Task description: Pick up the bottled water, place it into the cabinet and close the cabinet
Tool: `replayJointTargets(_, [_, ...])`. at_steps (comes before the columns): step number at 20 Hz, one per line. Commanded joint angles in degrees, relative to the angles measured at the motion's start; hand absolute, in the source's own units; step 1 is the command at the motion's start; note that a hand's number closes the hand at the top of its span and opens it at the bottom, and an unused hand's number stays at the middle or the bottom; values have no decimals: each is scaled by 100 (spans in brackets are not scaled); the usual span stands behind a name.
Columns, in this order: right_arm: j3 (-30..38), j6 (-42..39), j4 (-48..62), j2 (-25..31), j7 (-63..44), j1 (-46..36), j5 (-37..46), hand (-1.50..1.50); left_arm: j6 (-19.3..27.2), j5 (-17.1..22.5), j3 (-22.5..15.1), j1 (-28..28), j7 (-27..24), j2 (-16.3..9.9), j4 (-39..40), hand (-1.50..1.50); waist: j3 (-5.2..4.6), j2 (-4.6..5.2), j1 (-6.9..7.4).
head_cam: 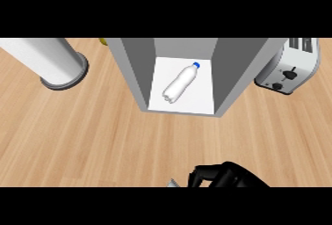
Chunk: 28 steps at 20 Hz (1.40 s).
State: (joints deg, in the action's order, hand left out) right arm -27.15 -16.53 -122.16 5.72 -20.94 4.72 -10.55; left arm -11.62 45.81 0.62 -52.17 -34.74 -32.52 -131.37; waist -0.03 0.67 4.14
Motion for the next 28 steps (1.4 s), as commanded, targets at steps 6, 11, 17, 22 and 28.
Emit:
replayJointTargets(6, [1382,979,1555,-562,-583,-2668,-1535,150,-616,454,583,-643,-119,123,-169,-150,4,-53,-106])
replayJointTargets(11, [1873,681,2866,-540,-450,-3635,-1702,150,-1340,790,1215,-985,-252,230,183,-150,3,-69,-139])
replayJointTargets(17, [2442,183,4405,-344,-175,-4963,-1808,150,-1495,1039,1507,-1007,48,279,145,-150,6,-42,-155])
replayJointTargets(22, [2387,145,4923,-568,-3,-5355,-1689,150,-1377,1230,1632,-932,297,331,5,-150,4,-26,-174])
replayJointTargets(28, [2001,266,5070,-568,132,-5388,-2096,150,-1844,1381,1782,-893,361,328,235,-150,2,-35,-120])
